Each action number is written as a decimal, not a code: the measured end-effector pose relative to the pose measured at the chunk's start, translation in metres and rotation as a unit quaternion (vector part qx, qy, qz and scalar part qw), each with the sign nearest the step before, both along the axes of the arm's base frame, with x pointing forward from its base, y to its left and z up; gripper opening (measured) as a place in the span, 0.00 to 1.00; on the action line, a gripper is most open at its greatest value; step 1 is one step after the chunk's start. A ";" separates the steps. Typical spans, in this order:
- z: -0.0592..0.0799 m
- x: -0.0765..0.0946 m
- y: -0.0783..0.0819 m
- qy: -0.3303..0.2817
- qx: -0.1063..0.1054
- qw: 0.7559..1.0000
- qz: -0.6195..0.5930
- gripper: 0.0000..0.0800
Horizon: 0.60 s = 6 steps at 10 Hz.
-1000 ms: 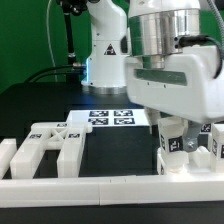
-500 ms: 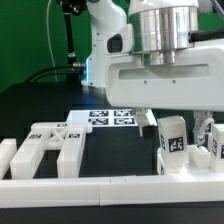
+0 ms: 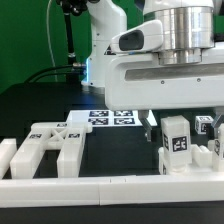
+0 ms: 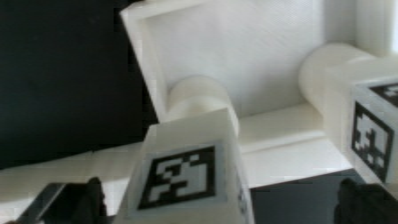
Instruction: Assemble chair
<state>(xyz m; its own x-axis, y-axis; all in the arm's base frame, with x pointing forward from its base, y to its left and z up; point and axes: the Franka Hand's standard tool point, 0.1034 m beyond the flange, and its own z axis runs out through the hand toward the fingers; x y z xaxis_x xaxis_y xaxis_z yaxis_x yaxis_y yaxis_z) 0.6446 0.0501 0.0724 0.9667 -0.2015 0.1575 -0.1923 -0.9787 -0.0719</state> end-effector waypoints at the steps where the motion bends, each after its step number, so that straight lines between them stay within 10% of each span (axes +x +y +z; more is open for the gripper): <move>1: 0.000 0.000 0.000 0.001 0.003 1.000 -0.020 0.64; 4: 0.000 0.000 0.000 0.004 0.019 0.995 -0.102 0.36; 6: -0.001 0.000 0.001 0.008 0.030 0.986 -0.166 0.36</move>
Offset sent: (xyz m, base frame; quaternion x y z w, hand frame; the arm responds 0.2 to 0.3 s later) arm 0.0000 0.0000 0.0000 0.0000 0.0000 0.1938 0.9810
